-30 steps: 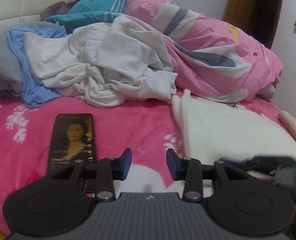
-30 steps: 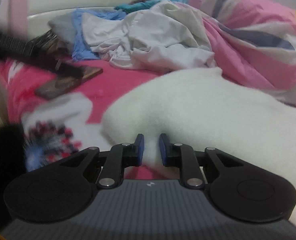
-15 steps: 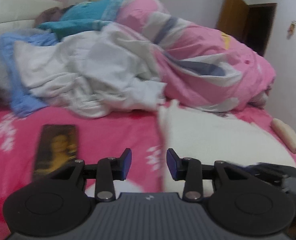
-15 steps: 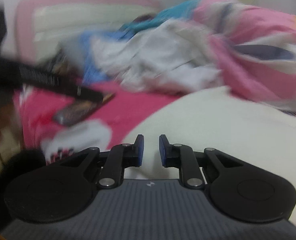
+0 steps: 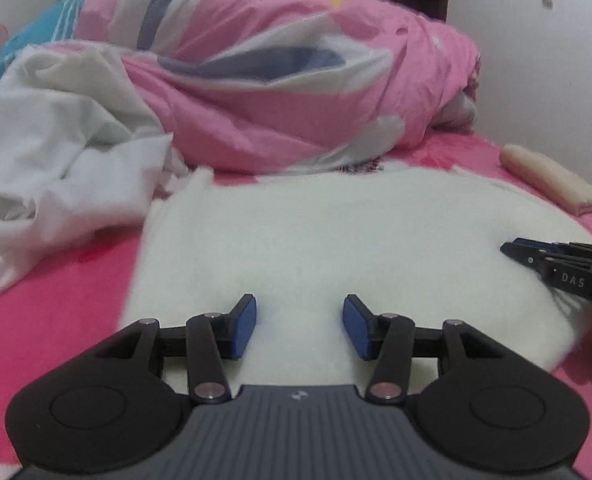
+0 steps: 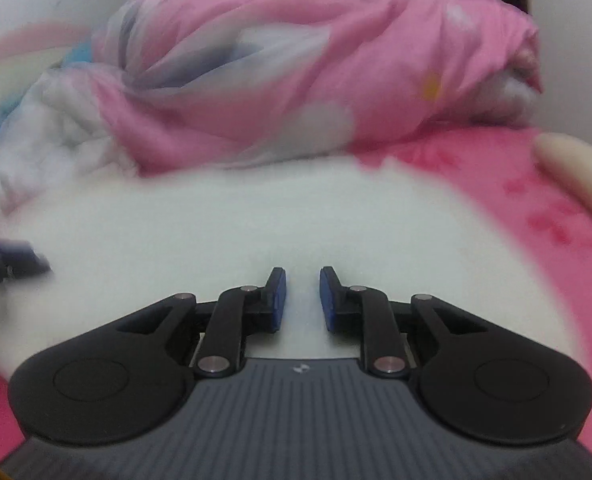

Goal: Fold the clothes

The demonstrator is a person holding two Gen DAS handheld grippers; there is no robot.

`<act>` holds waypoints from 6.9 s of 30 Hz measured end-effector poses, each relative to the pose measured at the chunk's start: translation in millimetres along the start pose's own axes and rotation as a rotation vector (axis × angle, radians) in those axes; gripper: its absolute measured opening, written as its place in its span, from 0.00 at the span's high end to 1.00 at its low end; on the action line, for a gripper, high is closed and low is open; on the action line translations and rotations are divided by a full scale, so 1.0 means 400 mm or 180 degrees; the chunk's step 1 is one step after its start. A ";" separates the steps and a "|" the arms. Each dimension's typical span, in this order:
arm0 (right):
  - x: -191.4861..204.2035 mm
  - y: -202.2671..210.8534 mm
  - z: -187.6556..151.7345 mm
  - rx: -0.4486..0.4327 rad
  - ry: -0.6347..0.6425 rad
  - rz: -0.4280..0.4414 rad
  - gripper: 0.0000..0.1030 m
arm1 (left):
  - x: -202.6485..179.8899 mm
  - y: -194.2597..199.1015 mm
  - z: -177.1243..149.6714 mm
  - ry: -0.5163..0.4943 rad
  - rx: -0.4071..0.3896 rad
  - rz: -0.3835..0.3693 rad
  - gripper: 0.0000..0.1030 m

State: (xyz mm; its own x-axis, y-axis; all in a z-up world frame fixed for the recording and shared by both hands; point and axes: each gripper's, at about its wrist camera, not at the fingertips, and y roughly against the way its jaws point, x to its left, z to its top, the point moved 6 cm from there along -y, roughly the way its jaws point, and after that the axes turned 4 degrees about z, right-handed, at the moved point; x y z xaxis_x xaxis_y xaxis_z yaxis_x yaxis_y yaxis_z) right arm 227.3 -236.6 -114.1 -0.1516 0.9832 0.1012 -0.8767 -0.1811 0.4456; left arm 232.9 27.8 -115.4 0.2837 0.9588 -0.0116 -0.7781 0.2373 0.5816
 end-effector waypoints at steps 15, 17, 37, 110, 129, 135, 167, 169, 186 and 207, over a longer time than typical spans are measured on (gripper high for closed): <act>0.015 0.008 0.009 -0.0067 0.0091 -0.0052 0.81 | -0.018 -0.009 0.025 0.0229 0.0237 -0.0079 0.11; 0.014 0.009 0.008 -0.0070 0.0078 -0.0040 0.81 | -0.032 -0.013 0.027 0.0209 0.0313 -0.0006 0.06; 0.030 0.018 0.006 -0.0105 0.0071 0.0294 0.40 | -0.079 -0.032 0.042 0.0252 0.0653 0.0536 0.00; 0.055 -0.049 0.030 0.0114 0.0277 -0.0047 0.11 | -0.093 0.014 0.041 0.0298 0.0274 0.0609 0.00; 0.053 -0.049 0.026 0.0085 0.0290 -0.0056 0.11 | -0.051 -0.054 0.046 0.0239 -0.0009 0.0624 0.34; 0.058 -0.043 0.052 0.0273 0.0351 0.0001 0.25 | -0.043 -0.054 0.036 0.0268 -0.0041 0.0598 0.34; -0.099 -0.099 0.125 0.0354 0.0089 -0.0148 0.45 | 0.046 -0.169 0.107 0.0447 0.0181 0.0607 0.45; -0.120 -0.091 0.153 0.0280 0.0023 -0.0126 0.46 | 0.044 -0.169 0.107 0.0434 0.0168 0.0615 0.45; -0.268 -0.207 0.205 0.0606 0.0043 -0.0040 0.76 | 0.046 -0.173 0.102 0.0367 0.0073 0.0625 0.43; -0.363 0.115 0.100 0.0319 -0.0851 0.0619 0.86 | 0.041 -0.177 0.102 0.0271 0.0054 0.0652 0.41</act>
State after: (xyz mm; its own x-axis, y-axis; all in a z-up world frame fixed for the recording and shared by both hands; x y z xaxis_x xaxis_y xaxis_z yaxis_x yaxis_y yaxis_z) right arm 227.1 -388.4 -72.9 -0.1750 0.8922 0.4163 -0.7919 -0.3788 0.4790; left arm 315.7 20.3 -123.7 0.0718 0.9966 0.0399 -0.8049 0.0342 0.5924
